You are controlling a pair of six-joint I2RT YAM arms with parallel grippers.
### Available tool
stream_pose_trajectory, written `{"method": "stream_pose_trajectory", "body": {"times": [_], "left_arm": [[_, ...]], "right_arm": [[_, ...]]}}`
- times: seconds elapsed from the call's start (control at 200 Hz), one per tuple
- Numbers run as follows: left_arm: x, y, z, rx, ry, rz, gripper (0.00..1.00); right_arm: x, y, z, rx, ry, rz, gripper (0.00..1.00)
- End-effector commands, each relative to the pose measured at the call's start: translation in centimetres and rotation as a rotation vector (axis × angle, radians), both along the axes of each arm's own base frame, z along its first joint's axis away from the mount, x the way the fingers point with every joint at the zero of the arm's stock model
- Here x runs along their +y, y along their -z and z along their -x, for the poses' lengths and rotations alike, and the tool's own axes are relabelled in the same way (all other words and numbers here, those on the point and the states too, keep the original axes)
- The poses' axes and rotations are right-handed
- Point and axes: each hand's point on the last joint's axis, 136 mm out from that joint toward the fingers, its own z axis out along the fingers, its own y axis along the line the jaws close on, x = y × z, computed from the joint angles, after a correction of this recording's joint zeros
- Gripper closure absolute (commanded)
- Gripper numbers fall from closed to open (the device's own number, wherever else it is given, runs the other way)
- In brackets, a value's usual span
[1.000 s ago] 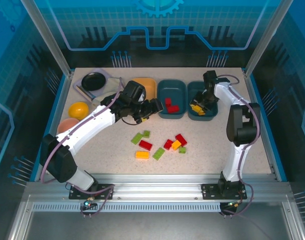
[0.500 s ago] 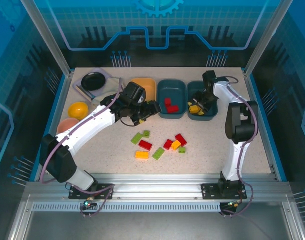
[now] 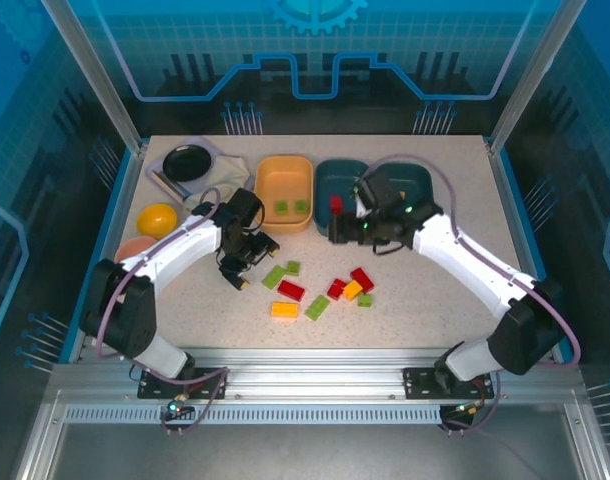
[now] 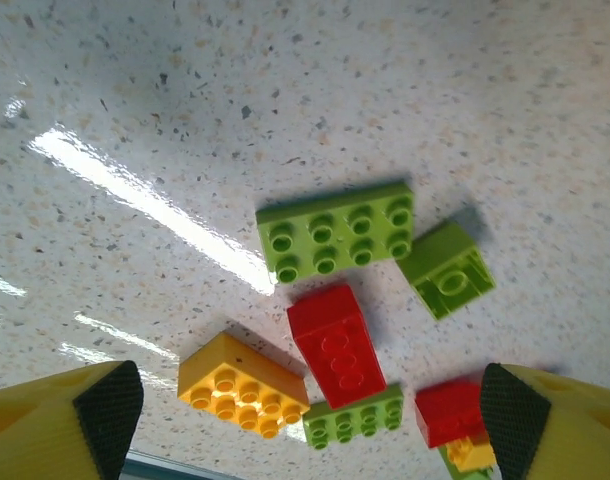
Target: Sort the legos into containers by color
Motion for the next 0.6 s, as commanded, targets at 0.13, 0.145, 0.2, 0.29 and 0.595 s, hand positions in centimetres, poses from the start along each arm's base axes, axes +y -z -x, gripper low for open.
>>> {"method": "stream_pose_trajectory", "body": {"times": [0.13,0.145,0.2,0.29,0.595], "left_arm": [[-1.7,3.2,-1.0,0.155,-0.153,0.025,0.06],[-1.7,3.4,-1.0,0.157,-0.159,0.022,0.06],[-1.9,3.8,-1.7,0.143,-0.166,0.023,0.06],[-2.3,4.4,-2.6,0.130,-0.149,0.025,0.06],[-3.4,6.7,-1.2,0.175,-0.108,0.011,0.07]], "right_arm": [[1.5,2.8,4.7,-0.001,-0.153,0.057,0.26],[1.6,2.9,4.9,-0.001,-0.158,0.054,0.26],[2.2,3.0,5.5,0.000,-0.182,0.034,0.25],[2.6,3.1,6.2,0.004,-0.202,0.026,0.25],[2.9,3.0,6.5,0.013,-0.193,0.008,0.25]]}}
